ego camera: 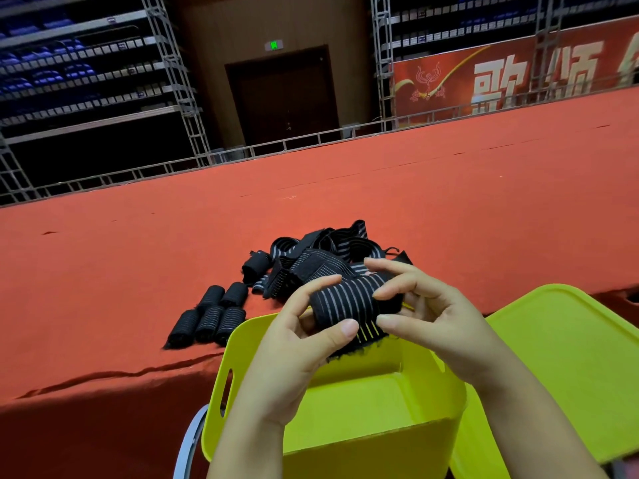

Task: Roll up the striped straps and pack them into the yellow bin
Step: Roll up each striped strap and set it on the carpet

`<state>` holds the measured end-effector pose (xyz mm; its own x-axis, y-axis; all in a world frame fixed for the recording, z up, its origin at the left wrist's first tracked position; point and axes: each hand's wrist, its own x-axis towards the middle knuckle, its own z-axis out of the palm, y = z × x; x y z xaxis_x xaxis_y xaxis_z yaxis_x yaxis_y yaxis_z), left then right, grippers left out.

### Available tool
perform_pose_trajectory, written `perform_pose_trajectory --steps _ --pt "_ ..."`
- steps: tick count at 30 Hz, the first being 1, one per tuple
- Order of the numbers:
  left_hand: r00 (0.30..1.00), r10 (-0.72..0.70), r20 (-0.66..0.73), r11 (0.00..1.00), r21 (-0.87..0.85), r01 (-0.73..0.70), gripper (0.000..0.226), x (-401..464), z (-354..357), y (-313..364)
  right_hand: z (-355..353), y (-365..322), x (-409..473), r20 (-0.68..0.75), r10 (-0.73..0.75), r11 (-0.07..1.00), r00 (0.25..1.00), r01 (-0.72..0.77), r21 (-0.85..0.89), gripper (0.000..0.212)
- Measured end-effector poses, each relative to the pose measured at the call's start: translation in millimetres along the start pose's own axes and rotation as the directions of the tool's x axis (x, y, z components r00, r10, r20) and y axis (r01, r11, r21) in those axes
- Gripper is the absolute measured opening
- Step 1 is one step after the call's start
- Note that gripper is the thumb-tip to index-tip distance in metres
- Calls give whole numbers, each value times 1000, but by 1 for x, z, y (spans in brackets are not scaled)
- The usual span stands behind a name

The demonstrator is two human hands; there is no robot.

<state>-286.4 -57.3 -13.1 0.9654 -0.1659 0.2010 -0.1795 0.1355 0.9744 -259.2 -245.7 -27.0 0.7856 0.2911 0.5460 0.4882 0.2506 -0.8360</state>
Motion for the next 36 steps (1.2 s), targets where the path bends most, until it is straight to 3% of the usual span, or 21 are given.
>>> perform_pose_trajectory --steps 5,10,14,20,25,32,36 --pt "999 38 -5 999 30 -38 61 1 -5 -3 2 1 2 -41 148 987 988 -145 71 58" --pt "996 23 83 995 90 -31 57 -1 -11 -5 0 8 3 -107 179 982 978 -172 74 47" --pt "994 -33 107 954 299 0 43 5 -20 -1 -3 4 4 -27 187 982 982 -186 24 52" --pt "983 -124 137 750 661 3 42 22 -24 26 5 -2 24 109 190 981 976 -182 -73 49" --pt "979 -196 56 629 773 82 46 47 -42 39 20 9 59 148 188 947 971 -139 -288 44" --pt "977 -137 -162 691 691 211 30 83 -105 19 29 39 102 88 215 833 973 -135 -537 37" --pt "914 -121 -388 705 614 354 32 107 -172 -7 17 65 118 94 272 740 958 -146 -657 35"
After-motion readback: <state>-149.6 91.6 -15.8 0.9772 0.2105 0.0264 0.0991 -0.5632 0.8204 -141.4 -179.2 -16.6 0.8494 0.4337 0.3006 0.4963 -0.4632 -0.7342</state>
